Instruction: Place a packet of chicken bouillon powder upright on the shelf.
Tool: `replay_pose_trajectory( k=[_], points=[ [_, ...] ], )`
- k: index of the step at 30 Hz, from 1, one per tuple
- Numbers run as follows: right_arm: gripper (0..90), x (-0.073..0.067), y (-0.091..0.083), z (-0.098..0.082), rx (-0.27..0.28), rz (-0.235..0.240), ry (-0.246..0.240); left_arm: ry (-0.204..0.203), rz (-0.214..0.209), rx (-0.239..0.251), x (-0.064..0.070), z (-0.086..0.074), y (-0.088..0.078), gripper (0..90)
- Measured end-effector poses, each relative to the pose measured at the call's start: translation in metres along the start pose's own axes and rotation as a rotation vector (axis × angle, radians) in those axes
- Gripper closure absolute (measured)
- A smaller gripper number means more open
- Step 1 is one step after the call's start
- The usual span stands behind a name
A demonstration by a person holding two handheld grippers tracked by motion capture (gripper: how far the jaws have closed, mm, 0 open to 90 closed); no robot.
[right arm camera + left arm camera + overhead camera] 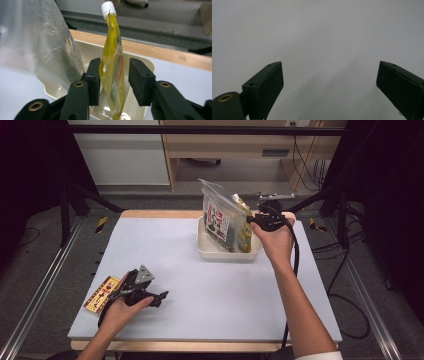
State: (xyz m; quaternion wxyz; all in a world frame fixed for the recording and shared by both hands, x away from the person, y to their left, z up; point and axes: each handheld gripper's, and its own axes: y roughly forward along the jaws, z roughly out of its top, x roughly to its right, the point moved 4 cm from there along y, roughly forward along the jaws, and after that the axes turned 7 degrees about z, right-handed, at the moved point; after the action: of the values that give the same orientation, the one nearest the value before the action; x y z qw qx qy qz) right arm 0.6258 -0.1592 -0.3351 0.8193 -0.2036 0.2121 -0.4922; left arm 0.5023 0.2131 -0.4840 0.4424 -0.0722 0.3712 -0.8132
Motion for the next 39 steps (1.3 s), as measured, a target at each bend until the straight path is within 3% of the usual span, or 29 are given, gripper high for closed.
replay_pose_trajectory(
  k=[7,12,17,23,31,36,39],
  points=[
    [49.8,-0.006,-0.024,-0.017,0.082,0.011,-0.075,-0.003,0.009,0.003,-0.001,0.000,-0.001,7.1],
    [41.1,-0.013,-0.035,-0.032,0.136,-0.021,-0.124,0.004,0.014,0.008,-0.003,0.002,-0.004,6.8],
    [30.3,-0.018,-0.041,-0.051,0.159,-0.021,-0.137,0.017,0.020,0.016,-0.006,0.003,-0.009,5.5],
    [22.3,-0.017,-0.039,-0.078,0.161,-0.040,-0.144,0.028,0.044,0.026,-0.011,0.006,-0.016,4.9],
    [18.1,-0.007,-0.030,-0.121,0.112,-0.051,-0.111,0.051,0.067,0.019,-0.017,0.008,-0.024,4.8],
    [18.0,0.001,-0.026,-0.142,0.090,-0.072,-0.096,0.056,0.105,-0.010,-0.026,0.009,-0.031,5.7],
    [17.9,0.003,-0.025,-0.151,0.071,-0.060,-0.092,0.057,0.158,-0.035,-0.035,0.010,-0.039,6.3]
  ],
)
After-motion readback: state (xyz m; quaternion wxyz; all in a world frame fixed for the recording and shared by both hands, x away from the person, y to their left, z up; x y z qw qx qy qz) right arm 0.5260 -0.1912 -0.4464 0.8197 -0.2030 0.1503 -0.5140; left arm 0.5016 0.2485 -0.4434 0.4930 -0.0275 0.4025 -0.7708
